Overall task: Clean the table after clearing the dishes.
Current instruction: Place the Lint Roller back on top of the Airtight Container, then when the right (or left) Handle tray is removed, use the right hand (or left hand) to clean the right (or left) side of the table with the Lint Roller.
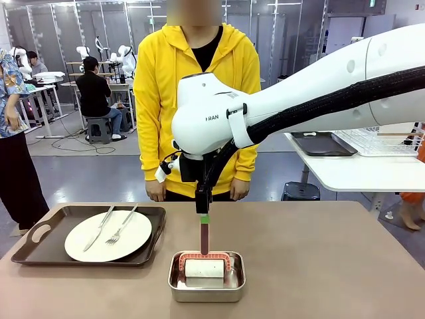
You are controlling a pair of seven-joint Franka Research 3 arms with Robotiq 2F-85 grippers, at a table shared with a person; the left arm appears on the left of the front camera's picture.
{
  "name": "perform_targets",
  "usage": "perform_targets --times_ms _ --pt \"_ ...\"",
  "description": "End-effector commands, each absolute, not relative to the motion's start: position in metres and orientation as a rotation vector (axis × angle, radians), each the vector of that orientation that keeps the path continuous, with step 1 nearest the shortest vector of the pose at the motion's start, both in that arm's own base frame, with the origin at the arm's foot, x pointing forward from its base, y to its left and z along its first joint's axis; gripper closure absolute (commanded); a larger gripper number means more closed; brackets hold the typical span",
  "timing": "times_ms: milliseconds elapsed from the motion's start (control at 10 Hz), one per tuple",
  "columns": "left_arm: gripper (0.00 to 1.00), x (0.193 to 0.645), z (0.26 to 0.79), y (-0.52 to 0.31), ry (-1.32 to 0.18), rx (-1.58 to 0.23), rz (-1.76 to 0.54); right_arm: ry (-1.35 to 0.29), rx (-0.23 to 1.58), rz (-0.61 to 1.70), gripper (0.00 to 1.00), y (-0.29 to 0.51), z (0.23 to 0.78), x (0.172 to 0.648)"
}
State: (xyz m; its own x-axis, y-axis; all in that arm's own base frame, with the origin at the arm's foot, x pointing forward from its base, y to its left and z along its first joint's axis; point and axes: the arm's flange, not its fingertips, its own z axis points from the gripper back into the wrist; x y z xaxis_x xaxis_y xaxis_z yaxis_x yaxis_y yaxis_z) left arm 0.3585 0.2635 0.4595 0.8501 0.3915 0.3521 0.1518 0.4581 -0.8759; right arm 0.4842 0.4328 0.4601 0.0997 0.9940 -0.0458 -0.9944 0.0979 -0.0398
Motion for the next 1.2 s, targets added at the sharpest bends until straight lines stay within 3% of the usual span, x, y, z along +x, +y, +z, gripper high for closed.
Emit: perform_targets --times_ms 0,1100 --pt "0.00 0.3569 0.4616 0.2659 -0.574 -1.112 0.141 0.008 -0.053 1.477 0.02 0.4338 0.4611 0.4817" --pt "0.00 0.3569 0.4616 0.2659 -0.574 -1.112 0.141 0.008 -0.053 1.477 0.02 0.4338 0.4611 0.4817"
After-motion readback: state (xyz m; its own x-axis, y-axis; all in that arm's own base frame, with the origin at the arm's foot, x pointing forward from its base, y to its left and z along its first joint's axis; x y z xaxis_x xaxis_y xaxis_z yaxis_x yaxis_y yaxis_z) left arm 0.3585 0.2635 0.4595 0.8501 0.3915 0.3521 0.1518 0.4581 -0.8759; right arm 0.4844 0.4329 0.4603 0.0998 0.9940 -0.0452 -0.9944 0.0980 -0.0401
